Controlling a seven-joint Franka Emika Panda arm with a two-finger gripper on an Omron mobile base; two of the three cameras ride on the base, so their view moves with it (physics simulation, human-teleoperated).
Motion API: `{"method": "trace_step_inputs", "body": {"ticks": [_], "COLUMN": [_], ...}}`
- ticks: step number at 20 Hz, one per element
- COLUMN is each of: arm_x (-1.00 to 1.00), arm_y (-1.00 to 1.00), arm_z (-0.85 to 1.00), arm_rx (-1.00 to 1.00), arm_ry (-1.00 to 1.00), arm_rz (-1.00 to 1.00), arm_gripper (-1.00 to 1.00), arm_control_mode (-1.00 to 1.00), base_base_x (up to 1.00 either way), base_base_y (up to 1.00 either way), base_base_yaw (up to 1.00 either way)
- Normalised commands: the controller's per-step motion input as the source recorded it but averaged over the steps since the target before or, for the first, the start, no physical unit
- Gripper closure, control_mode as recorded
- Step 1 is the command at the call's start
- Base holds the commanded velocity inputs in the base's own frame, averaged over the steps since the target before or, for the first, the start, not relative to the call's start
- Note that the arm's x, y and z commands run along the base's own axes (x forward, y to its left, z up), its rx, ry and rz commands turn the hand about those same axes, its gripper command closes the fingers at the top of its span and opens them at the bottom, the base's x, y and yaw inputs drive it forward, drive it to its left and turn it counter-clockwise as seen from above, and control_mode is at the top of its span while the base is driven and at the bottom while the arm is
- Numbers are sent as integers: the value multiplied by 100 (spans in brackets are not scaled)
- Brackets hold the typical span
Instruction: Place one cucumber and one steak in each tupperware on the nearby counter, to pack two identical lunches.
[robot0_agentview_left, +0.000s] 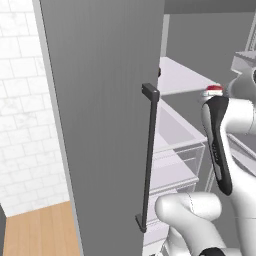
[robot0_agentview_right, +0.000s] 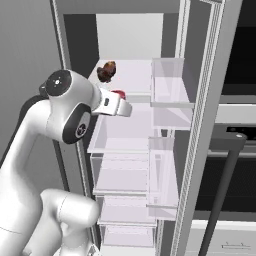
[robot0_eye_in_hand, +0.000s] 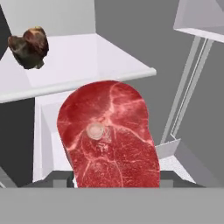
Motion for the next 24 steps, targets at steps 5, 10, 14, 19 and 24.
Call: {"method": "trace_step_inputs", "body": {"ticks": [5, 10, 14, 19, 24], "arm_x": [-60, 0, 0, 0, 0], "arm_y": [8, 0, 0, 0, 0], "arm_z": [-17, 0, 0, 0, 0], "arm_rx": [0, 0, 0, 0, 0], "arm_ry": [1, 0, 0, 0, 0], "arm_rz": [3, 0, 0, 0, 0], "arm_gripper": [100, 100, 100, 100, 100], "arm_control_mode": [100, 100, 100, 100, 100], "base_base_x": [-20, -100, -100, -100, -36], "base_base_y": [2, 5, 0, 0, -22], "base_base_yaw": [0, -12, -40, -58, -68]}}
